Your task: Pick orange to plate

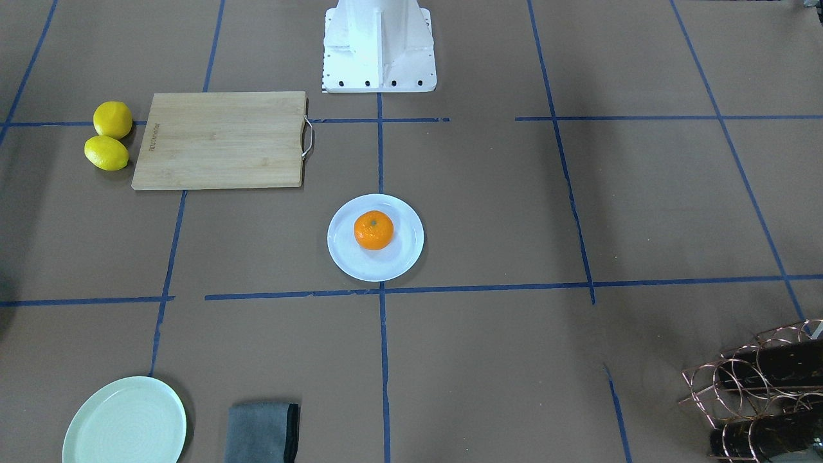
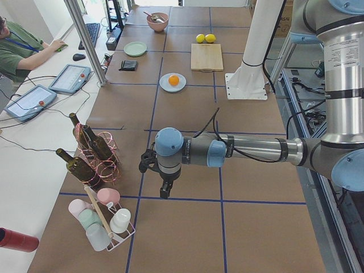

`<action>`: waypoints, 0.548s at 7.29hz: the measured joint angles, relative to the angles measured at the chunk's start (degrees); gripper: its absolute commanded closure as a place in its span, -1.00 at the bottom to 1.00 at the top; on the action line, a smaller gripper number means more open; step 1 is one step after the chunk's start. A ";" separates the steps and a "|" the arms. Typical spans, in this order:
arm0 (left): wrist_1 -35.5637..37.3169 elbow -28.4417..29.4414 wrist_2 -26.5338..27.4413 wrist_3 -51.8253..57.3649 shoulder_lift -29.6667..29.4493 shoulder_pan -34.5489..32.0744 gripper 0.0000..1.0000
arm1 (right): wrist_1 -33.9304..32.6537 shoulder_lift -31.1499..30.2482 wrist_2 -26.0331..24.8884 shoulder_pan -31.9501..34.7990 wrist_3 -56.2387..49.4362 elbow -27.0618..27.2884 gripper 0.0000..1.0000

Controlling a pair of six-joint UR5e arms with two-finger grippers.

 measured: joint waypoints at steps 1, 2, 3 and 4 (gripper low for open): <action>0.04 0.21 0.00 0.04 0.26 -0.03 -1.00 | -1.34 -0.28 0.65 0.22 0.05 0.54 -1.00; 0.06 -0.24 0.00 0.06 1.09 -0.09 -1.00 | -2.04 -0.60 0.69 0.19 0.06 0.77 -1.00; 0.04 -1.05 -0.01 0.06 2.23 -0.13 -1.00 | -2.18 -1.06 0.67 0.18 -0.09 0.78 -1.00; 0.01 -1.52 -0.07 0.07 2.93 -0.15 -1.00 | -2.13 -1.33 0.65 0.11 -0.36 0.64 -1.00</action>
